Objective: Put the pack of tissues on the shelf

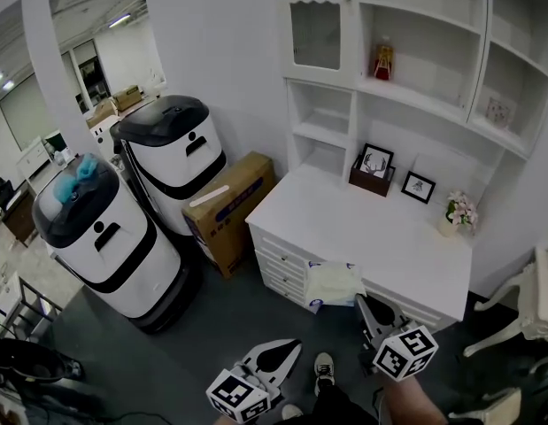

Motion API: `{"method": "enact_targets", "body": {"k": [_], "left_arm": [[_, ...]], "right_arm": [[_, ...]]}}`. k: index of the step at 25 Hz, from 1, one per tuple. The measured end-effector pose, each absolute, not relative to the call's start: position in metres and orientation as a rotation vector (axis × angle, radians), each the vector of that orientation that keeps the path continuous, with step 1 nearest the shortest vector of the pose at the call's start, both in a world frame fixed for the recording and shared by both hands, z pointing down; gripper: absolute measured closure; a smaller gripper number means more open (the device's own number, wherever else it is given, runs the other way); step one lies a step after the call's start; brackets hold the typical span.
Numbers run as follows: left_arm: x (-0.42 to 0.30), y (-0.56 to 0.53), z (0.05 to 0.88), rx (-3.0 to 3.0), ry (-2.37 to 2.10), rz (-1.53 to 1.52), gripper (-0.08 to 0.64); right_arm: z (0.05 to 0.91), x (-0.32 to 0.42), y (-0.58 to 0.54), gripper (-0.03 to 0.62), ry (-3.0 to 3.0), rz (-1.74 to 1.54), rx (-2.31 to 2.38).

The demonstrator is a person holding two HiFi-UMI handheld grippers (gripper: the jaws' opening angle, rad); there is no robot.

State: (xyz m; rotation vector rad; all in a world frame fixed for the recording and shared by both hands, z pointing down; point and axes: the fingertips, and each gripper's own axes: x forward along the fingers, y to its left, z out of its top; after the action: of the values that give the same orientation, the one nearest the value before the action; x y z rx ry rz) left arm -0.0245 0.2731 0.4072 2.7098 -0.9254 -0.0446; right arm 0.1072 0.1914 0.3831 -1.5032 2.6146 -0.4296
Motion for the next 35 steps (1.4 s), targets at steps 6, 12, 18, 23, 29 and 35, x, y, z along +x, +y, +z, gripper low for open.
{"method": "enact_targets", "body": {"k": [6,12,18,23,29,35], "left_arm": [[-0.018,0.236,0.412,2.680,-0.970,-0.052,0.555],[0.001,0.197,0.423,2.658,-0.959,-0.041,0.555],[0.006,0.159,0.432,2.627,-0.983,-0.045,0.555],[0.004,0.127,0.436,2.608,-1.023,-0.050,0.555],[0.008,0.095,0.434,2.596,-1.061,-0.039,0.555],[0.015,0.074,0.428,2.592,-1.090,-0.041,0.555]], "right_arm": [[0.387,0.114,0.150,0.585,2.644,-0.428,-1.460],[0.396,0.131,0.109,0.586,2.646,-0.477,-1.473],[0.408,0.137,0.067,0.586,2.665,-0.507,-1.464],[0.409,0.137,0.031,0.586,2.681,-0.497,-1.443],[0.411,0.142,-0.003,0.586,2.705,-0.505,-1.421],[0.410,0.145,-0.026,0.586,2.718,-0.518,-1.383]]}}
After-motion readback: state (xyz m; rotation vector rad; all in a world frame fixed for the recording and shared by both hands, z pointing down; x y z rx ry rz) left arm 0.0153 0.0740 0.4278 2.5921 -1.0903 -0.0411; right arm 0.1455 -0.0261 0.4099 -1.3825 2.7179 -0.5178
